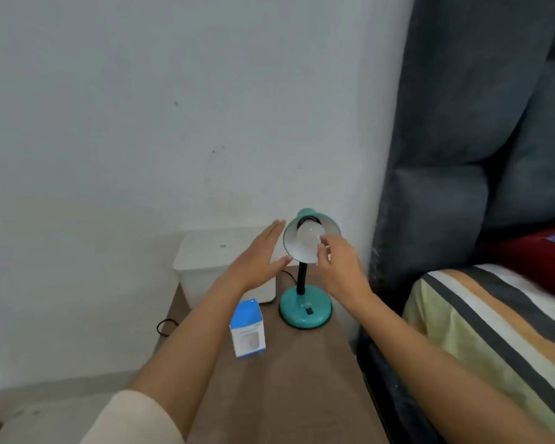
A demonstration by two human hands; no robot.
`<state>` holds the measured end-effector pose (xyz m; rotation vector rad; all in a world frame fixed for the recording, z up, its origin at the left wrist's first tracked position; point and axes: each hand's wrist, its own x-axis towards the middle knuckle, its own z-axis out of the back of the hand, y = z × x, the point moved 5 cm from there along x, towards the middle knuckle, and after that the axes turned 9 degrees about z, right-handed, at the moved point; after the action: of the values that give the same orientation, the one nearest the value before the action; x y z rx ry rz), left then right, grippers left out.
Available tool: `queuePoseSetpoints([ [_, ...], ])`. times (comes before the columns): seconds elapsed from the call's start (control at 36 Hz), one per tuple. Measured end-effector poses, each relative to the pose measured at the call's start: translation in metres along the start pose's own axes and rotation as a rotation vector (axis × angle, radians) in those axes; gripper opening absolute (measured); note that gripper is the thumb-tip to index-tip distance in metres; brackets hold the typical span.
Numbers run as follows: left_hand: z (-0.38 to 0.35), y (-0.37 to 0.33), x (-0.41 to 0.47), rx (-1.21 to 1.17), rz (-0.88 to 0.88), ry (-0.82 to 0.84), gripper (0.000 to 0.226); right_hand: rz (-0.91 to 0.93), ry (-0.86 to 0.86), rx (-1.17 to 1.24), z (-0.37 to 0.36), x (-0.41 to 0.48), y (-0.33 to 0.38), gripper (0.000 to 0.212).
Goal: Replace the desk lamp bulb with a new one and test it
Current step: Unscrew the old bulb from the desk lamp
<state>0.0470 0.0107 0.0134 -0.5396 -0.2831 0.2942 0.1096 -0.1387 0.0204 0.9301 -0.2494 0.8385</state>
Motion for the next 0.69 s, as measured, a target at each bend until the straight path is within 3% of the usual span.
queuePoseSetpoints([
  [0.22, -0.016, 0.008, 0.036, -0.21, -0.06, 0.088, 0.11, -0.381, 0.003, 0.339, -0.024, 0.032, -0.033, 0.056],
  [0.33, -0.022, 0.01, 0.047, -0.206, -0.122, 0.078, 0.118, -0.618, 0.087, 0.745, -0.046, 0.046, -0.047, 0.056],
  [0.42, -0.025, 0.009, 0.051, -0.206, -0.179, 0.025, 0.115, -0.586, 0.091, 0.782, -0.048, 0.053, -0.05, 0.056],
  [0.58, -0.026, 0.01, 0.055, -0.203, -0.206, 0.008, 0.108, -0.329, -0.044, 0.409, -0.031, 0.05, -0.043, 0.053],
  [0.69, -0.025, 0.011, 0.054, -0.188, -0.204, 0.007, 0.106, -0.397, -0.085, 0.526, -0.039, 0.047, -0.045, 0.055],
])
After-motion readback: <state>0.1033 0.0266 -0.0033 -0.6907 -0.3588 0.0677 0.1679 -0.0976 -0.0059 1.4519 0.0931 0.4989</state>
